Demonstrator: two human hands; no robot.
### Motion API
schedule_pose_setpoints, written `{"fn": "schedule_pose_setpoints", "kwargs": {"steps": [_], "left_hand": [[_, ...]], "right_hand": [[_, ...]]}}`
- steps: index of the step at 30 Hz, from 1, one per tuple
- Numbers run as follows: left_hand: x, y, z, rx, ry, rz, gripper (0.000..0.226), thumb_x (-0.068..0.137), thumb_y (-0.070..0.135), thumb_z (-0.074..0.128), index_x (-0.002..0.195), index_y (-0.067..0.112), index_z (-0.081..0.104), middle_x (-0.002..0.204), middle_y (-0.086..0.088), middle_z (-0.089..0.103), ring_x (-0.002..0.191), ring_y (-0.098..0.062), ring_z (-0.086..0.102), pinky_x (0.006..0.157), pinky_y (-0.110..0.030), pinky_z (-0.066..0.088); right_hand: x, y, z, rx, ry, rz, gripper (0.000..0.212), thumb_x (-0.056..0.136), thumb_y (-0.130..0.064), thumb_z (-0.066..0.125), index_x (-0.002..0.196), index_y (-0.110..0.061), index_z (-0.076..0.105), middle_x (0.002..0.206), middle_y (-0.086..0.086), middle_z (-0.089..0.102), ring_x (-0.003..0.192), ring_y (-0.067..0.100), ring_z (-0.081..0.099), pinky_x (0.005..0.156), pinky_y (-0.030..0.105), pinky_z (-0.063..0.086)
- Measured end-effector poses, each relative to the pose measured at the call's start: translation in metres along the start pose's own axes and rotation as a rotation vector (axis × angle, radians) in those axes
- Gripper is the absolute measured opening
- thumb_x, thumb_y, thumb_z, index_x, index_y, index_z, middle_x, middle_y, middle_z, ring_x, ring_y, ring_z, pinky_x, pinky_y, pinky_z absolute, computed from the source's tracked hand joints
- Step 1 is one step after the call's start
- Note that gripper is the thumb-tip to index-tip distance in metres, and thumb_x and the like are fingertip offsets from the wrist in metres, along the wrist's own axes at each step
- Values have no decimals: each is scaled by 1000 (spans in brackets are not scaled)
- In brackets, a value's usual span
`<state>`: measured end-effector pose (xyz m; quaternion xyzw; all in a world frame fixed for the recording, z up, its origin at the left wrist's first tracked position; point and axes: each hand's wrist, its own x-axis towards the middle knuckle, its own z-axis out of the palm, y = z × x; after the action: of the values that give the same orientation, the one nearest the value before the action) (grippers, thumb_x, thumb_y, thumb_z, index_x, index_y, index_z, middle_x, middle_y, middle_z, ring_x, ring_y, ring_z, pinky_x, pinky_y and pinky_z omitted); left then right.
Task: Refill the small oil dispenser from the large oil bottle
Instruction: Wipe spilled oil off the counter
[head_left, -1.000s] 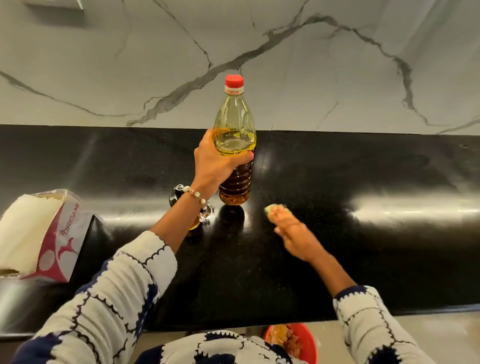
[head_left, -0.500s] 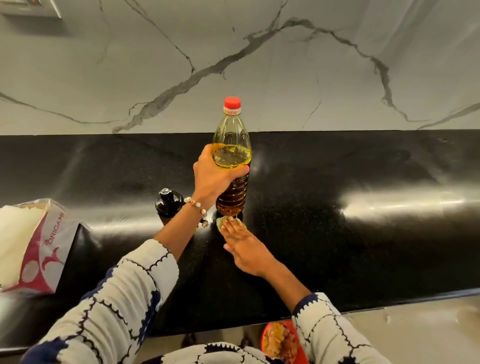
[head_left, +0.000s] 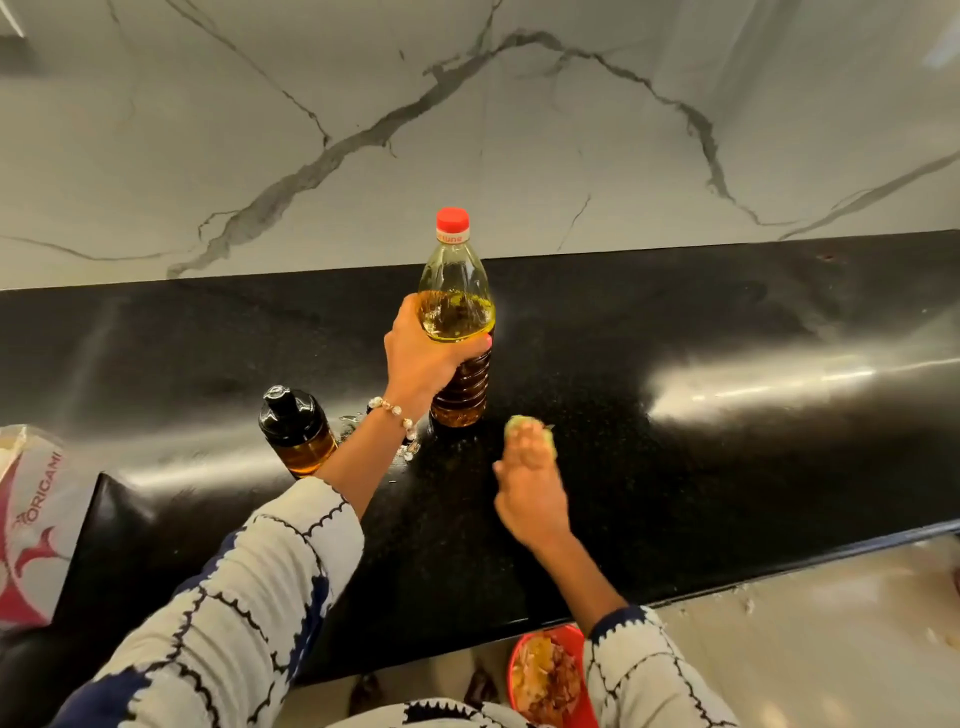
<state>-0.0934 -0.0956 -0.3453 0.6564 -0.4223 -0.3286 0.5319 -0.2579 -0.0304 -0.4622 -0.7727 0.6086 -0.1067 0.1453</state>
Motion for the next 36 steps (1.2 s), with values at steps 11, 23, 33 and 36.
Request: {"fn": "schedule_pose_setpoints", "kwargs": {"steps": [11, 23, 33, 36], "left_hand": [[-10, -3, 0, 98, -132, 72, 78, 57, 29, 91, 122, 26, 48, 110, 11, 62, 105, -8, 59, 89, -25, 49], [-76, -12, -91, 78, -7, -28, 13, 83, 13, 74, 95, 10, 69, 77, -3, 72, 66, -18, 70, 57, -23, 55], [-108, -74, -127, 208, 326, -297, 28, 80, 34, 76, 90, 13, 60, 69, -3, 65, 58, -13, 59, 59, -32, 53], [-98, -81, -134, 251, 382, -272, 52, 69, 32, 85, 107, 15, 52, 80, 5, 61, 76, -16, 62, 73, -33, 50]], "right_hand": [[23, 84, -33, 116, -25, 22, 52, 97, -8, 46, 146, 0, 32, 155, 19, 26, 146, 31, 17, 120, 33, 5], [-15, -85, 29, 7, -193, -348, 59, 102, -23, 23, 148, 5, 1, 157, 24, -6, 146, 36, -9, 116, 39, -12], [36, -44, 6, -52, -363, -725, 58, 103, -22, 33, 152, -9, 6, 161, 8, 2, 148, 18, -5, 119, 28, -4], [44, -77, 15, -72, -284, -506, 60, 103, -21, 32, 152, -3, 3, 160, 14, 0, 148, 24, -6, 119, 33, -4]]}}
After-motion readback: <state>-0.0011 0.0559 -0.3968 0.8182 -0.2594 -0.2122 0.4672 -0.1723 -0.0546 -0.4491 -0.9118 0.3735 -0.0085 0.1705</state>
